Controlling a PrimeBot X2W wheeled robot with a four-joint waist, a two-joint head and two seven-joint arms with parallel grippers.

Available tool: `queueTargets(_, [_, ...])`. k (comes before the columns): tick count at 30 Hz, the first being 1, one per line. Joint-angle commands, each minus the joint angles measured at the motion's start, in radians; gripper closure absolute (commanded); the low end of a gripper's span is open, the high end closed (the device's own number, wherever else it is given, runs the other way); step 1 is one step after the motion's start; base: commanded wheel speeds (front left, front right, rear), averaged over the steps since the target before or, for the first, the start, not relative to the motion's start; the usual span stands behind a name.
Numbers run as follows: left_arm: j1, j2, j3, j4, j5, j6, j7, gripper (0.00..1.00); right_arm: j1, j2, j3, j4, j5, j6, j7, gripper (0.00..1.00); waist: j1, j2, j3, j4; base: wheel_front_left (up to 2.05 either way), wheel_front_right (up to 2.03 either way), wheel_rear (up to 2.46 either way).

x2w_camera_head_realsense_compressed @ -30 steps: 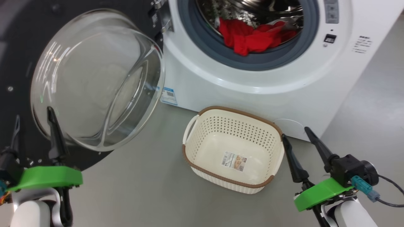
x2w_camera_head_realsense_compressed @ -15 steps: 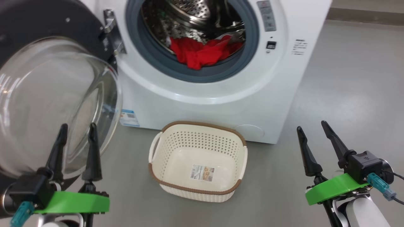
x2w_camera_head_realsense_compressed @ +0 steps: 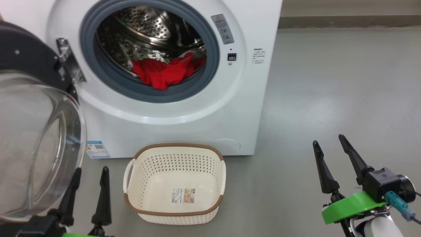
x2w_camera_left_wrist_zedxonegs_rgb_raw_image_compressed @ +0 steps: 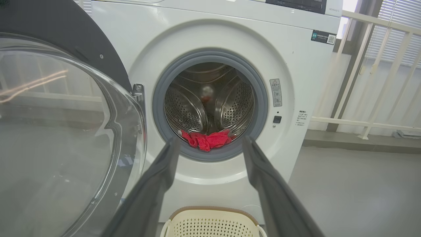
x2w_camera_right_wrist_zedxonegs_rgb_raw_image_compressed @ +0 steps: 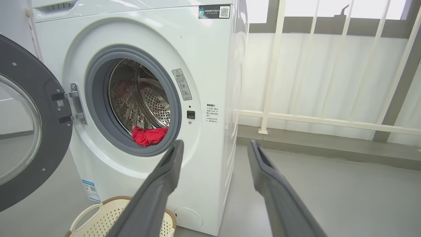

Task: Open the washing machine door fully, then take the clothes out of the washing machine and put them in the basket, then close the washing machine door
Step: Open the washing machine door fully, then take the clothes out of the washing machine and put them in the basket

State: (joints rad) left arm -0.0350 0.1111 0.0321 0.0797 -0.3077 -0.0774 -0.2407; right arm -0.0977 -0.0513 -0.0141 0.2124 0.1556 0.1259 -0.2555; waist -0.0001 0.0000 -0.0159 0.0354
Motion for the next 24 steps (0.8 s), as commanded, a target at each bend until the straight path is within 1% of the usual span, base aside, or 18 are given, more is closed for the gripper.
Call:
queueTargets(1, [0.000, 0.016, 0.034, -0.019, 0.003, 0.002, -0.012, 0.00, -0.004, 0.001, 0.027, -0.035, -0.005, 0.005, -0.006, 0.00, 0.0001, 0.0000, -0.023, -0.041, 0.00, 0.00, 0.00])
queueTargets(3, [0.021, 0.014, 0.036, -0.019, 0.009, 0.009, -0.013, 0.00, 0.011, 0.001, 0.028, -0.040, -0.006, 0.005, -0.006, 0.00, 0.0001, 0.0000, -0.028, -0.055, 0.00, 0.00, 0.00])
queueTargets(12, [0.096, 0.022, 0.039, -0.019, 0.026, 0.010, -0.018, 0.00, 0.074, 0.001, -0.008, -0.074, -0.007, 0.005, -0.006, 0.00, 0.0001, 0.0000, -0.050, -0.085, 0.00, 0.00, 0.00])
queueTargets(15, [0.121, 0.021, 0.044, -0.018, 0.030, 0.016, -0.019, 0.00, 0.090, 0.001, -0.027, -0.083, -0.008, 0.005, -0.006, 0.00, 0.0001, 0.0000, -0.061, -0.087, 0.00, 0.00, 0.00])
queueTargets(24, [0.153, 0.025, 0.033, -0.026, 0.036, 0.010, -0.020, 0.00, 0.119, 0.001, -0.052, -0.105, -0.023, 0.005, -0.006, 0.00, 0.0001, 0.0000, -0.064, -0.083, 0.00, 0.00, 0.00])
